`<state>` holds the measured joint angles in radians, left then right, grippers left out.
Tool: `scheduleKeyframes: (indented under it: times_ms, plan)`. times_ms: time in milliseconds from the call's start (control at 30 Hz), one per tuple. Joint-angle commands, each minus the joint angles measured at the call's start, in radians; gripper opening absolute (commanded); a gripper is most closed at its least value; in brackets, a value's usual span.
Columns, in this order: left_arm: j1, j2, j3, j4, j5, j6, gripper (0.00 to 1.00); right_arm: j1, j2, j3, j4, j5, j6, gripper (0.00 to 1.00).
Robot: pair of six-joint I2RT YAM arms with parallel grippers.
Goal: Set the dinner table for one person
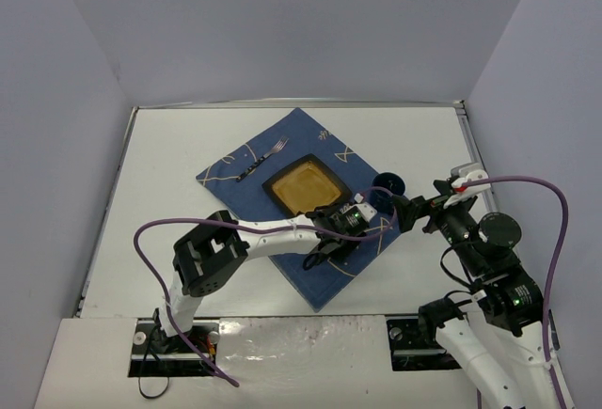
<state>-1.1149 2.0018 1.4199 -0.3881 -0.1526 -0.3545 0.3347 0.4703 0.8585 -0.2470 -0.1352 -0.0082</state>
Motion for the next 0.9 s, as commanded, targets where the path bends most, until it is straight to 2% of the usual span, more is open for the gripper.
scheduleKeyframes:
  times_ms: [0,167,233,267,533,633,800,867]
  plan:
    - [-0.008,-0.076,0.062,-0.013,-0.041,-0.009,0.54,0.002,-0.001,0.039,0.06,0.021,-0.008,1.0]
    - [-0.007,-0.142,0.085,-0.032,-0.065,-0.008,0.64,0.003,-0.004,0.069,0.056,0.037,-0.02,1.0]
    - [-0.004,-0.19,0.097,-0.043,-0.092,-0.006,0.75,0.003,-0.005,0.083,0.052,0.049,-0.031,1.0]
    - [0.001,-0.221,0.1,-0.048,-0.102,-0.002,0.77,0.002,-0.008,0.094,0.049,0.065,-0.036,1.0]
    - [0.092,-0.482,0.017,-0.067,-0.187,0.001,0.83,0.003,-0.028,0.135,0.016,0.258,-0.064,1.0]
    - [0.217,-0.679,-0.075,-0.073,-0.218,0.021,0.95,0.003,-0.05,0.136,0.014,0.389,-0.062,1.0]
    - [0.441,-0.937,-0.205,-0.159,-0.259,0.074,0.97,0.003,-0.063,0.13,0.011,0.531,-0.077,1.0]
    - [0.492,-1.016,-0.234,-0.197,-0.28,0.093,0.97,0.003,-0.061,0.123,0.009,0.587,-0.079,1.0]
